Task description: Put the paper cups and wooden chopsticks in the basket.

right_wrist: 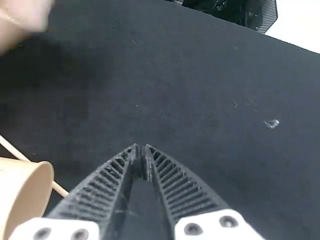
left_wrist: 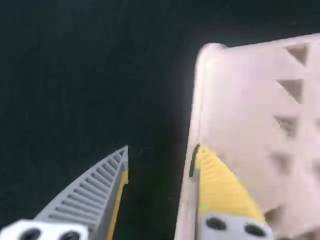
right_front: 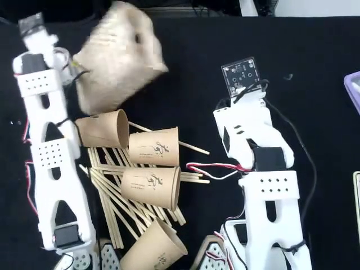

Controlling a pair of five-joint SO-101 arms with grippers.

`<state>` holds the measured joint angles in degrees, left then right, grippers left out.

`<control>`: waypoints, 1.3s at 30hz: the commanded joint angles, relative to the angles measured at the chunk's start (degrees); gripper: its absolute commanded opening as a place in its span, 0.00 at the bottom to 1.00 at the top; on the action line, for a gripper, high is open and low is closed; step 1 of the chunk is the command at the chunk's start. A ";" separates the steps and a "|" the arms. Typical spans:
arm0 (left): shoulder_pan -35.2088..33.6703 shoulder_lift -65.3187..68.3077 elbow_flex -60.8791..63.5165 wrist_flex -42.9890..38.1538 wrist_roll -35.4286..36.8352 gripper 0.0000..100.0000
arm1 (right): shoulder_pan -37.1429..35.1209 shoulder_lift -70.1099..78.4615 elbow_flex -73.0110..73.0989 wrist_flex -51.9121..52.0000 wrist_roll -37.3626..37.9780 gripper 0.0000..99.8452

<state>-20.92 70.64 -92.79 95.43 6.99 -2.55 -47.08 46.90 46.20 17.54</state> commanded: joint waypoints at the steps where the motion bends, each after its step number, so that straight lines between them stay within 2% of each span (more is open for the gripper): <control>1: -2.59 -0.18 -1.19 0.00 -0.18 0.21 | -1.85 -0.04 -0.84 -1.14 -0.35 0.02; 7: -8.57 -1.93 -2.68 0.35 -0.18 0.21 | -2.37 -0.04 -0.92 -1.14 -0.35 0.02; 12: -14.64 -10.29 -2.59 0.70 0.26 0.22 | -2.11 -0.04 -0.57 -1.05 -0.35 0.02; 16: -15.34 -19.43 -2.59 1.23 0.35 0.22 | -2.02 -0.13 -0.48 -0.97 -0.35 0.02; 21: -10.59 -29.71 -2.42 5.27 0.35 0.22 | -2.02 -0.13 -0.48 -0.97 -0.35 0.02; 27: -3.30 -39.12 3.30 5.45 0.35 0.22 | -2.29 -0.13 -0.48 0.35 -0.35 0.02; 32: 3.12 -47.91 18.33 5.45 0.53 0.22 | -2.02 -0.13 -0.40 1.32 -0.09 0.02; 35: 6.29 -54.51 29.76 5.45 3.69 0.22 | -2.02 -0.13 -0.40 1.32 0.00 0.02; 39: 9.71 -59.60 41.71 4.92 4.48 0.22 | -2.20 -0.13 -0.40 1.32 0.00 0.02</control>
<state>-14.77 18.07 -61.14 100.44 10.33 -4.13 -47.08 46.90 47.25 17.63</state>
